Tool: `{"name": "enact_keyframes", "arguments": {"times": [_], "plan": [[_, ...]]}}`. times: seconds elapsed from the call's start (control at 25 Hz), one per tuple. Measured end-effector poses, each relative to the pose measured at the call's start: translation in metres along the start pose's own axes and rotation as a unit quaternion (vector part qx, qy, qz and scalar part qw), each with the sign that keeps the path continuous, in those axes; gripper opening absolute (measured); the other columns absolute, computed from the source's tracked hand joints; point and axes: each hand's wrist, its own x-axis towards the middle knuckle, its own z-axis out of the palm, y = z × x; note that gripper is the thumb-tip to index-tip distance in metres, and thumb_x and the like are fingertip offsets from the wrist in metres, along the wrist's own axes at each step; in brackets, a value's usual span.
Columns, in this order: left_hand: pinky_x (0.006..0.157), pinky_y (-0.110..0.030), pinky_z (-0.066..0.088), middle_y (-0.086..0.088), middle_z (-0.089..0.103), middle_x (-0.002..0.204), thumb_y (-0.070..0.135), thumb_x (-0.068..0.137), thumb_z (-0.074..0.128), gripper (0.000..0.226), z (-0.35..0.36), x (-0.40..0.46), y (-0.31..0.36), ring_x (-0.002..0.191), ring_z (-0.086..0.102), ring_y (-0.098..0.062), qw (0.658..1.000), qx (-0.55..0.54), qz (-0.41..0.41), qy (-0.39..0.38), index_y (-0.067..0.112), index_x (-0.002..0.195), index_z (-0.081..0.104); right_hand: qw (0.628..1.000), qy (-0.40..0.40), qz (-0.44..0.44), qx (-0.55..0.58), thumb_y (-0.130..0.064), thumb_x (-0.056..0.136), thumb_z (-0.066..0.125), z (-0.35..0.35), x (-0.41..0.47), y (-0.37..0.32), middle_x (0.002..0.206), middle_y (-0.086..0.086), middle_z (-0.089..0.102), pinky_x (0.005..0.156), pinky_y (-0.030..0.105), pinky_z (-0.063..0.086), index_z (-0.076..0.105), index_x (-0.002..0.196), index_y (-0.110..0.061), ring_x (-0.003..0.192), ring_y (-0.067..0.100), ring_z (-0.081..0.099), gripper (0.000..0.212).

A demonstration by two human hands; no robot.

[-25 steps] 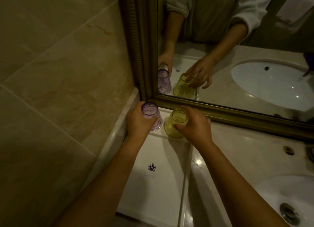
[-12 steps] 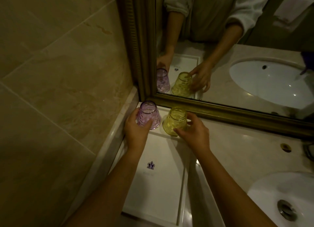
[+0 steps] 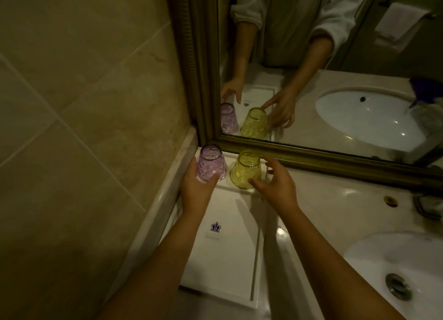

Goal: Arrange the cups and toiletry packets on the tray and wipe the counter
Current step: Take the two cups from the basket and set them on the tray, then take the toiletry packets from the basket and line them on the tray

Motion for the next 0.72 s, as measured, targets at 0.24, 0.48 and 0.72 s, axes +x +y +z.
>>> {"name": "enact_keyframes", "arguments": {"times": [0.24,0.48,0.72], "plan": [[0.091,-0.033,0.046,-0.011,0.061,0.123,0.032,0.080,0.068,0.051,-0.025,-0.059,0.019,0.112,0.057,-0.027,0.953,0.233,0.060,-0.185,0.011,0.124,0.052,0.998,0.010,-0.021,-0.064,-0.034,0.072,0.074,-0.043,-0.048,-0.011,0.122,0.005,0.061,0.091,0.047,0.048,0.053,0.122,-0.021,0.109,0.021,0.057,0.056],[0.098,-0.035,0.037,-0.008,0.056,0.132,0.045,0.087,0.052,0.055,-0.016,-0.123,0.057,0.119,0.052,-0.025,0.866,0.376,0.200,-0.264,0.018,0.134,0.044,0.973,0.009,-0.067,-0.221,-0.037,0.083,0.060,-0.093,-0.129,0.010,0.118,0.005,0.062,0.091,0.039,0.037,0.053,0.122,-0.023,0.107,0.024,0.056,0.043],[0.095,-0.037,0.039,-0.007,0.060,0.124,0.047,0.089,0.046,0.051,0.026,-0.211,0.100,0.110,0.056,-0.026,0.811,0.397,0.324,-0.282,0.021,0.133,0.043,0.951,0.057,-0.038,-0.301,-0.037,0.086,0.053,-0.171,-0.209,0.043,0.115,0.004,0.061,0.090,0.039,0.034,0.053,0.121,-0.021,0.105,0.024,0.055,0.039]]}}
